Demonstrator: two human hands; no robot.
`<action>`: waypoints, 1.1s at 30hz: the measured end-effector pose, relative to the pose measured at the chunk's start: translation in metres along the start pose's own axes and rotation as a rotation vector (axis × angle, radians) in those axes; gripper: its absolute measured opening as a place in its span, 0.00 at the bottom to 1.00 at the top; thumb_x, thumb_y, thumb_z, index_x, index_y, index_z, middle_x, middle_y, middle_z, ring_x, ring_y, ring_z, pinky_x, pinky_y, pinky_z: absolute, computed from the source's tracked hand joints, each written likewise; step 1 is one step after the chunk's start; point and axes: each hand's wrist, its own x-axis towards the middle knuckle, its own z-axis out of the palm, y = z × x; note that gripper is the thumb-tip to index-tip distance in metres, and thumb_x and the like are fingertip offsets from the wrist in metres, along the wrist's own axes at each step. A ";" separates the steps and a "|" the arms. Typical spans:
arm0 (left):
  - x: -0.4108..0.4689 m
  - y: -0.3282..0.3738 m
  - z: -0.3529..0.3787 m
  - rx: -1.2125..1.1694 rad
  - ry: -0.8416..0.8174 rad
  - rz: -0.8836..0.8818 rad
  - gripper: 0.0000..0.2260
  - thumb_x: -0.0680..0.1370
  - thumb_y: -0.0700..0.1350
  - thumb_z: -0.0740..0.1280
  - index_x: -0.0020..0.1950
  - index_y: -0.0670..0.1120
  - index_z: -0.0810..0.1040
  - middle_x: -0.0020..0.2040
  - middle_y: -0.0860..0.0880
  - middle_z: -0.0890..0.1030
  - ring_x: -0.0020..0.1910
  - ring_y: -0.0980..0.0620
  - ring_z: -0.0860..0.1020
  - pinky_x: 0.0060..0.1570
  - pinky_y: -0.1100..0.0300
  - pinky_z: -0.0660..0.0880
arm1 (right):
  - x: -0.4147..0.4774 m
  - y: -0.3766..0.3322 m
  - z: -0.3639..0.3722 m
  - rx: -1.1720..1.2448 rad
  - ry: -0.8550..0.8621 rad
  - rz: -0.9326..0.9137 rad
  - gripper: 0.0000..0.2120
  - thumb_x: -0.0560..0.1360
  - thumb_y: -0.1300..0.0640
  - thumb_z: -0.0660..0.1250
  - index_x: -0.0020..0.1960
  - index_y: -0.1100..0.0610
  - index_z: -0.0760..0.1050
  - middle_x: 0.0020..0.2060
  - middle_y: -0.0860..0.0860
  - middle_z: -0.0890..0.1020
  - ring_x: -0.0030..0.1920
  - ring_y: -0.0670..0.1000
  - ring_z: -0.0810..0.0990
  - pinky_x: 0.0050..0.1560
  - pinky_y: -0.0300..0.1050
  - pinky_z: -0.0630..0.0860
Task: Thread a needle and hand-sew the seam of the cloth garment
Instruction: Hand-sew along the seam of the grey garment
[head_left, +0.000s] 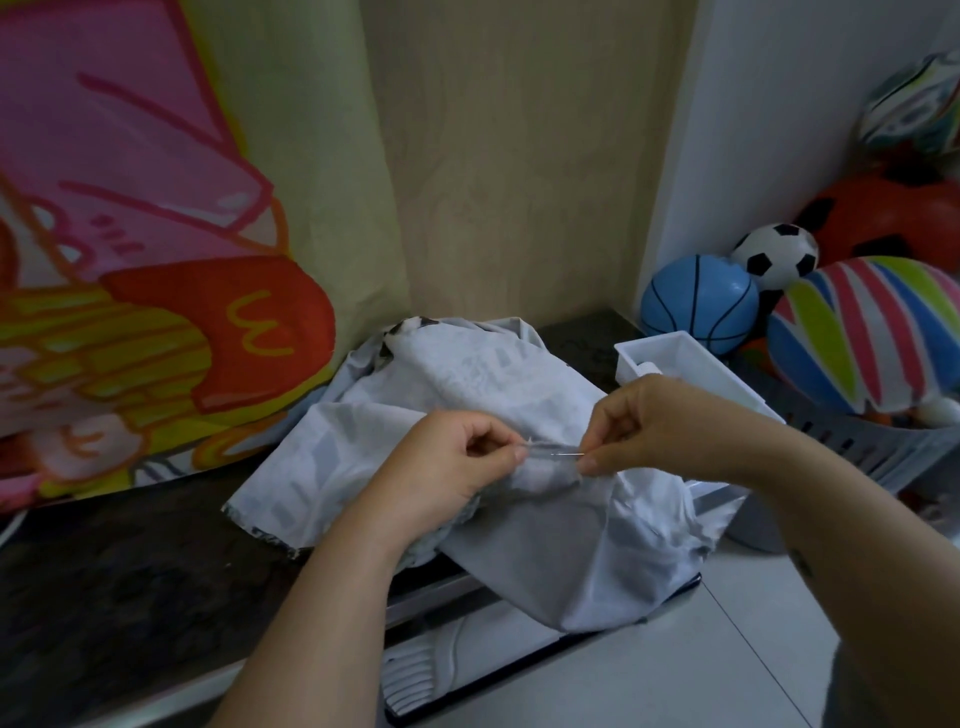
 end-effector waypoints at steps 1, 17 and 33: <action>0.000 0.000 0.000 0.003 -0.001 0.002 0.06 0.75 0.42 0.71 0.40 0.51 0.82 0.36 0.56 0.82 0.37 0.63 0.77 0.42 0.70 0.73 | 0.000 0.001 -0.001 0.025 -0.003 0.005 0.01 0.70 0.55 0.73 0.40 0.52 0.82 0.37 0.44 0.85 0.38 0.39 0.82 0.38 0.26 0.74; -0.001 -0.003 -0.004 0.039 -0.024 -0.040 0.06 0.75 0.45 0.70 0.40 0.54 0.82 0.35 0.59 0.82 0.38 0.64 0.78 0.45 0.66 0.73 | 0.018 0.004 0.013 -0.368 0.140 -0.108 0.12 0.76 0.62 0.65 0.50 0.47 0.82 0.42 0.40 0.79 0.44 0.43 0.78 0.40 0.26 0.71; 0.000 -0.005 -0.004 -0.008 -0.066 -0.064 0.05 0.76 0.45 0.69 0.41 0.52 0.82 0.38 0.58 0.83 0.41 0.63 0.79 0.47 0.67 0.73 | 0.015 0.000 0.013 -0.333 0.101 -0.137 0.11 0.76 0.62 0.66 0.50 0.48 0.82 0.43 0.39 0.79 0.42 0.38 0.76 0.41 0.23 0.71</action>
